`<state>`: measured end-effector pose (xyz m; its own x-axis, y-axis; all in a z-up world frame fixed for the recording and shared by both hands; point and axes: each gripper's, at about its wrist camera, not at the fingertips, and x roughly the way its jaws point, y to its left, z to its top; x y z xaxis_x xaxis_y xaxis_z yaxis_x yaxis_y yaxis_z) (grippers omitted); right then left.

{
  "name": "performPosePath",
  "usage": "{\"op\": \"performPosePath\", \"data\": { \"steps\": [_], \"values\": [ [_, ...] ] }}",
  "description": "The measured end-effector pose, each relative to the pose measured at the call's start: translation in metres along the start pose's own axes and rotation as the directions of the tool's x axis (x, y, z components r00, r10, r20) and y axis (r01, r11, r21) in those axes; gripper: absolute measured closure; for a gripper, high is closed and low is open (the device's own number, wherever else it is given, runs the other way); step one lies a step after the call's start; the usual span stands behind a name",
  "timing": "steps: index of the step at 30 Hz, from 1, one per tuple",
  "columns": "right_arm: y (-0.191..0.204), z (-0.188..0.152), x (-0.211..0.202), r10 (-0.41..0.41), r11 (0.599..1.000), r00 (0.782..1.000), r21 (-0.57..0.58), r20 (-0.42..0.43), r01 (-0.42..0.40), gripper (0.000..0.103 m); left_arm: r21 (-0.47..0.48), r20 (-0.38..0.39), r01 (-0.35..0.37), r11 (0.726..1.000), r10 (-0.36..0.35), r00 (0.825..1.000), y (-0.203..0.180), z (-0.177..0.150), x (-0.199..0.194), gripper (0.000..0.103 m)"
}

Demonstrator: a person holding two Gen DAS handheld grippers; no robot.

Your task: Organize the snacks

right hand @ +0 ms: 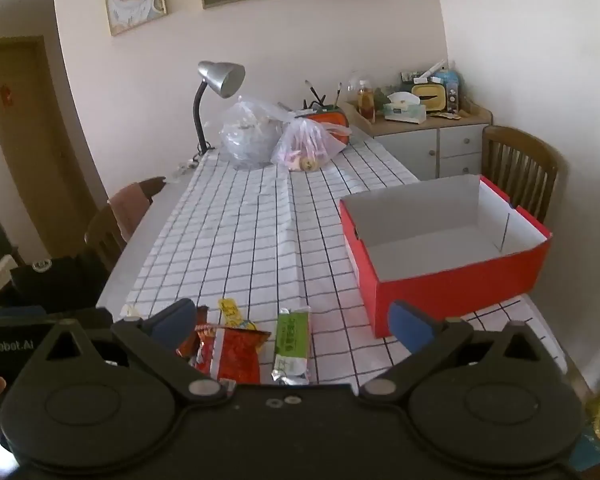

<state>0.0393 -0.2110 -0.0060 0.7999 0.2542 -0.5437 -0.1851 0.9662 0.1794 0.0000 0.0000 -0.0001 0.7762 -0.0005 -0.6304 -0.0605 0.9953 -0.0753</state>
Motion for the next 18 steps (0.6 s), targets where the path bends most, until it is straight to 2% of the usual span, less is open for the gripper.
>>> {"op": "performPosePath", "data": {
  "steps": [3,6,12,18],
  "values": [
    [-0.005,-0.001,-0.002,0.001,1.000,1.000,-0.013,0.009,-0.001,0.000,0.002,-0.009,0.000,1.000,0.000,1.000,-0.001,-0.001,0.001,0.003],
    [0.009,-0.005,-0.007,-0.018,0.999,1.000,-0.045,0.011,0.018,0.000,-0.002,-0.019,-0.004,1.000,0.004,1.000,-0.002,0.000,0.003,0.003],
    [0.014,0.003,-0.010,-0.020,0.998,0.999,-0.058,-0.031,0.018,0.000,0.002,-0.017,-0.001,1.000,0.001,1.000,-0.017,-0.001,-0.003,0.003],
    [0.018,0.004,-0.013,-0.022,0.997,0.999,-0.069,-0.028,0.020,0.000,-0.024,0.001,0.017,1.000,-0.017,1.000,0.001,0.001,-0.012,0.003]
  ]
}}
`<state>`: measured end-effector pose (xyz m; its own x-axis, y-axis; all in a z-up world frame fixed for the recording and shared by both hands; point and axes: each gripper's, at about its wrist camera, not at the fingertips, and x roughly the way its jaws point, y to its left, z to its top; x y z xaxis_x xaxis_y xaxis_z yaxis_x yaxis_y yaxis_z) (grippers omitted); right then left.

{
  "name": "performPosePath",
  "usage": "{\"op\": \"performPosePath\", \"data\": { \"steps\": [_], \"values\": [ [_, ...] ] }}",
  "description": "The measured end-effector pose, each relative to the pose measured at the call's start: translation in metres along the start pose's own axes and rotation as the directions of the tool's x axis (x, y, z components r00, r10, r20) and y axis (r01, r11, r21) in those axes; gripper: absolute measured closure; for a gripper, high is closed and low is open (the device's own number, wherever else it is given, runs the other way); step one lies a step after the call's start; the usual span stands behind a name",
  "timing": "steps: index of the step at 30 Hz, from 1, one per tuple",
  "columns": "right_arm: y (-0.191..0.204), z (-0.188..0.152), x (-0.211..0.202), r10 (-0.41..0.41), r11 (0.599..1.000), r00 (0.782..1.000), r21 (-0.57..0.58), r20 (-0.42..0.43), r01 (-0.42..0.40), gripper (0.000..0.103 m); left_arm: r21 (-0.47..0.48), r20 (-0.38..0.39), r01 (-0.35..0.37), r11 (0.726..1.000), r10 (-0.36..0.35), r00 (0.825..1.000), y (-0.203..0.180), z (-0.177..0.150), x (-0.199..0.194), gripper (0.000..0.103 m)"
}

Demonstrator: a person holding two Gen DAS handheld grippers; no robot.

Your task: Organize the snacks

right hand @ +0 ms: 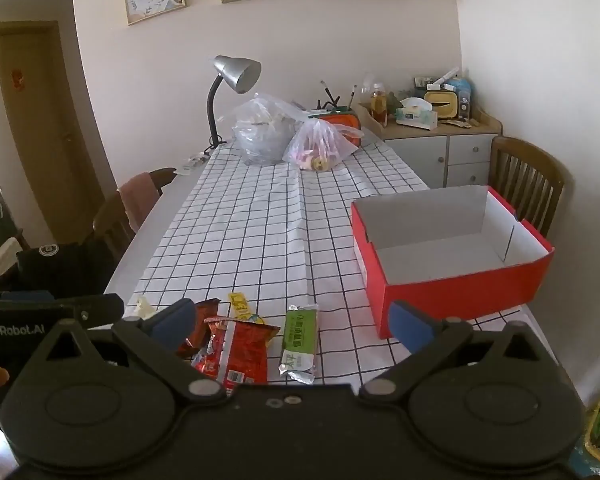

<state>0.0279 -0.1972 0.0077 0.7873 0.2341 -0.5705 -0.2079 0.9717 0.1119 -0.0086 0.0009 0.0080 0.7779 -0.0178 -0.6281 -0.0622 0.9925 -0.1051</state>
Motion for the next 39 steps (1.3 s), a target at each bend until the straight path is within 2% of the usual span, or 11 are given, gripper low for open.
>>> {"op": "performPosePath", "data": {
  "steps": [6,22,39],
  "values": [
    [0.0005,0.0010,-0.0035,-0.002,1.000,1.000,-0.003,0.008,0.002,0.000,0.014,0.012,0.002,1.000,-0.002,1.000,-0.0018,0.0010,-0.0039,0.003],
    [-0.0059,-0.0016,-0.0014,-0.036,0.999,0.999,0.026,-0.033,0.037,0.000,0.031,-0.019,-0.006,0.999,0.006,1.000,-0.0049,-0.0001,-0.0013,0.003],
    [-0.0012,-0.0026,-0.0024,-0.028,1.000,0.999,0.008,-0.041,0.028,0.000,0.017,-0.038,-0.016,1.000,0.017,0.999,-0.0002,-0.0036,-0.0036,0.003]
  ]
}}
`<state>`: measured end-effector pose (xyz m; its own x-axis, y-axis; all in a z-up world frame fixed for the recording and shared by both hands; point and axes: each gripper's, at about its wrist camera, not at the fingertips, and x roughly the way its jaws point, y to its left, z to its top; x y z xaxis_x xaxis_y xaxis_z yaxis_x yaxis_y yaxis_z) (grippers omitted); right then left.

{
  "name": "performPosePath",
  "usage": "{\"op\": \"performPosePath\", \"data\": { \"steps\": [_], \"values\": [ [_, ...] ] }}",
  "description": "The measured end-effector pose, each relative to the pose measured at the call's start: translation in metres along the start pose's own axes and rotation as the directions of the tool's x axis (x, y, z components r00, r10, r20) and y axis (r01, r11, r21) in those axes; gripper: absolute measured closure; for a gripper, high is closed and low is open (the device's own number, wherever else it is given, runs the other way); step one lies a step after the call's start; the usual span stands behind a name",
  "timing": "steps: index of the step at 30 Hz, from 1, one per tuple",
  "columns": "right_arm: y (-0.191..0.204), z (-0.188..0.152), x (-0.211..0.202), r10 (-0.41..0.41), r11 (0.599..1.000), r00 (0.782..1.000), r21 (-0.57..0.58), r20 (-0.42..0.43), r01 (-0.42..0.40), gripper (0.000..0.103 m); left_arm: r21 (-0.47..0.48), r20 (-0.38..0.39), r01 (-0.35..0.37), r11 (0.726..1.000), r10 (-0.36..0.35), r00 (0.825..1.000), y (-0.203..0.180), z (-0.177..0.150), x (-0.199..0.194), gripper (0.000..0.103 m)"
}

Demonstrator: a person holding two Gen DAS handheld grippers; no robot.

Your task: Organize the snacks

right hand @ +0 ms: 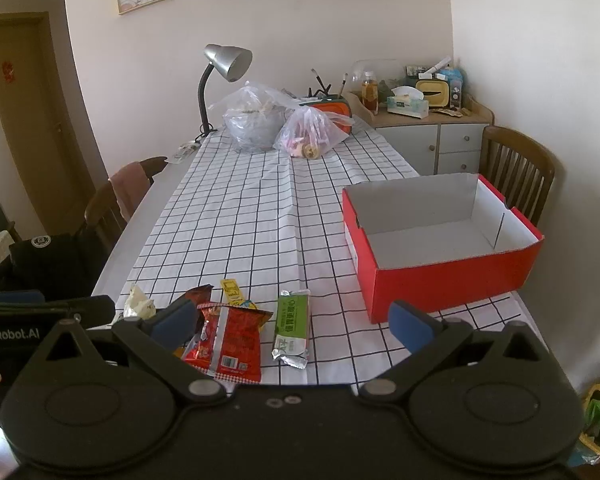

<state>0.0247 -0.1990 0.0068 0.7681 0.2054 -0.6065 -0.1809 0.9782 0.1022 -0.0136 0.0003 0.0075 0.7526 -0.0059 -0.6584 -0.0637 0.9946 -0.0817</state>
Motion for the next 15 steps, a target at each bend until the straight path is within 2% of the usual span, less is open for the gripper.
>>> {"op": "performPosePath", "data": {
  "steps": [15],
  "values": [
    [0.0036,0.0028,-0.0015,0.016,1.000,1.000,-0.019,-0.013,-0.016,0.000,-0.012,0.011,-0.009,1.000,0.009,1.000,0.0045,0.0018,-0.0032,0.003]
  ]
}}
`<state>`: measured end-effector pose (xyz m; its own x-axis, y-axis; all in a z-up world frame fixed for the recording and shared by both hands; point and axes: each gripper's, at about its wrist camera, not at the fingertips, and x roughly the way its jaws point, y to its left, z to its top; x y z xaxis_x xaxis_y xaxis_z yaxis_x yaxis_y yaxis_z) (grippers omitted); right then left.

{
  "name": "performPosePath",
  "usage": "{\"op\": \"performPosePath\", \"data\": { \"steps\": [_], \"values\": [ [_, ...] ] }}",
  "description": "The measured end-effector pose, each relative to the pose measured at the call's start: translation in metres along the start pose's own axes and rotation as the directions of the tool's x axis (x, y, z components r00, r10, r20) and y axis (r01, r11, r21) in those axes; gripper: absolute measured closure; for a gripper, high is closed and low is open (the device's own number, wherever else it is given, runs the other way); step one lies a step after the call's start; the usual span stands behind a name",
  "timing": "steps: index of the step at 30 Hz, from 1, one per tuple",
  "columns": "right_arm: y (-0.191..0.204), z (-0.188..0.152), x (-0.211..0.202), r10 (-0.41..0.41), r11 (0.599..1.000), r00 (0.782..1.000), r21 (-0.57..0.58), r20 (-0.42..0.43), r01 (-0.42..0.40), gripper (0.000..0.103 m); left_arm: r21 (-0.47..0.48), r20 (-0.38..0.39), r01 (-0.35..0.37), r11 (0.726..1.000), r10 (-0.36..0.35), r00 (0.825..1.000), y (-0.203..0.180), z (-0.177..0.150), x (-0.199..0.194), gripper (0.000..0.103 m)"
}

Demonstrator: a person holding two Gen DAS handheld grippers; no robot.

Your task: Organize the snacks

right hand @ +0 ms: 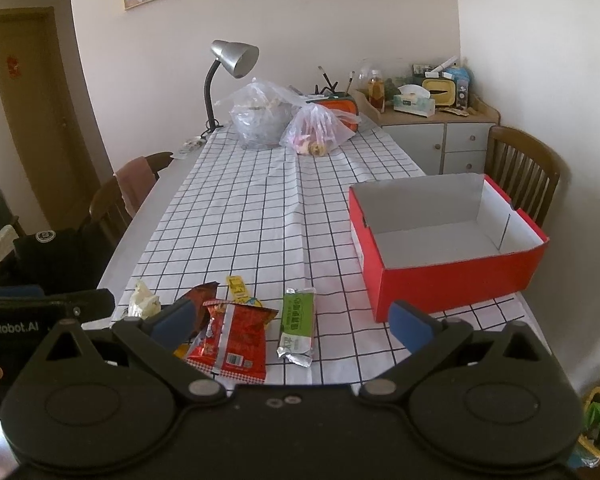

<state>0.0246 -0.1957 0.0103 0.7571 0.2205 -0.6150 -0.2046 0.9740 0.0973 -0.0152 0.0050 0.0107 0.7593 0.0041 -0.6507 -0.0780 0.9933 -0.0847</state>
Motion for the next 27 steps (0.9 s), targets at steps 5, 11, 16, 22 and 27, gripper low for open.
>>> {"op": "performPosePath", "data": {
  "steps": [5,11,16,22,27],
  "values": [
    [0.000,-0.001,0.000,0.011,1.000,1.000,-0.002,0.000,-0.011,0.000,-0.003,0.003,-0.001,1.000,0.001,1.000,0.001,0.000,-0.001,0.003],
    [0.002,0.000,-0.001,0.021,1.000,1.000,-0.009,0.003,-0.021,0.000,-0.002,0.006,-0.010,1.000,0.010,1.000,0.002,-0.001,-0.003,0.003],
    [0.006,0.003,0.005,0.059,0.998,0.998,-0.032,0.003,-0.059,0.000,-0.012,0.002,-0.018,1.000,0.018,1.000,0.004,0.000,-0.002,0.003],
    [0.008,0.009,0.024,0.076,0.996,0.997,-0.039,-0.013,-0.077,0.000,-0.037,-0.024,-0.048,0.998,0.047,0.999,0.015,-0.001,0.009,0.003],
    [0.004,0.013,0.053,0.079,0.997,0.995,-0.016,-0.063,-0.080,0.000,-0.102,-0.050,-0.096,0.990,0.091,0.995,0.036,0.002,0.023,0.003]
  ]
}}
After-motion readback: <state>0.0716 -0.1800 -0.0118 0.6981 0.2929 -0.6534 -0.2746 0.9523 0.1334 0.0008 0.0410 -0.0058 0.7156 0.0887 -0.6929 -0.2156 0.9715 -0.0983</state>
